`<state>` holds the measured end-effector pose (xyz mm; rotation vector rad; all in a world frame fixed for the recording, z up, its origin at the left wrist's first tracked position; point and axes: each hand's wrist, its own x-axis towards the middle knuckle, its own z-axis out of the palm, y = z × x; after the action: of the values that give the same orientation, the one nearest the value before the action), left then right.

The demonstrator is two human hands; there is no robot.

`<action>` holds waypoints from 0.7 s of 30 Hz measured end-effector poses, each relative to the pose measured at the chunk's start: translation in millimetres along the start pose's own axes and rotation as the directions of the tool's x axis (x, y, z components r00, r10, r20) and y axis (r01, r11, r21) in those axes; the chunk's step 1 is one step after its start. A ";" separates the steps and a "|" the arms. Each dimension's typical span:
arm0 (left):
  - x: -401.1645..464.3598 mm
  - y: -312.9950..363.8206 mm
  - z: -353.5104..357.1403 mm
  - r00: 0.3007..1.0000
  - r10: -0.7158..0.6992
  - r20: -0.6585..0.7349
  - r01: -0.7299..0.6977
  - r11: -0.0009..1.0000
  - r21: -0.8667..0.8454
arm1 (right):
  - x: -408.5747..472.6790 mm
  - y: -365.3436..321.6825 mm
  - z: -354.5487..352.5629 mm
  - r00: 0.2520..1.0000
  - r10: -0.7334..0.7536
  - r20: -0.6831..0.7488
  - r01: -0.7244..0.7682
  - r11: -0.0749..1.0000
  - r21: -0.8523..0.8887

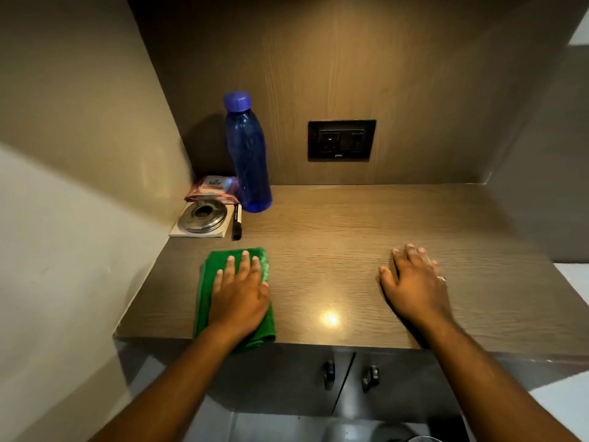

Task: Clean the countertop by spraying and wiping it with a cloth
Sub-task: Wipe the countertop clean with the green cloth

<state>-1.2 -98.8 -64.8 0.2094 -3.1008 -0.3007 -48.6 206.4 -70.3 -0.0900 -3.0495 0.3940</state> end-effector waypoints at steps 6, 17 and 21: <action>10.1 139.7 26.3 0.979 0.193 0.064 -0.190 0.981 -0.048 | -3.9 31.6 -22.7 0.999 0.044 -0.014 -0.041 0.984 0.175; 182.1 128.1 19.0 0.993 -0.113 0.037 0.112 0.993 0.044 | -3.0 179.2 -64.3 0.967 0.244 -0.072 -0.242 0.969 0.043; 219.7 187.3 30.6 0.991 -0.127 0.040 0.125 0.991 0.037 | 3.8 191.6 -51.5 0.970 0.224 -0.098 -0.220 0.974 0.057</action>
<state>-244.4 59.4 -57.4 0.4061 -3.1427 -0.2575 -39.1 404.5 -69.3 -0.4386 -2.9333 0.4569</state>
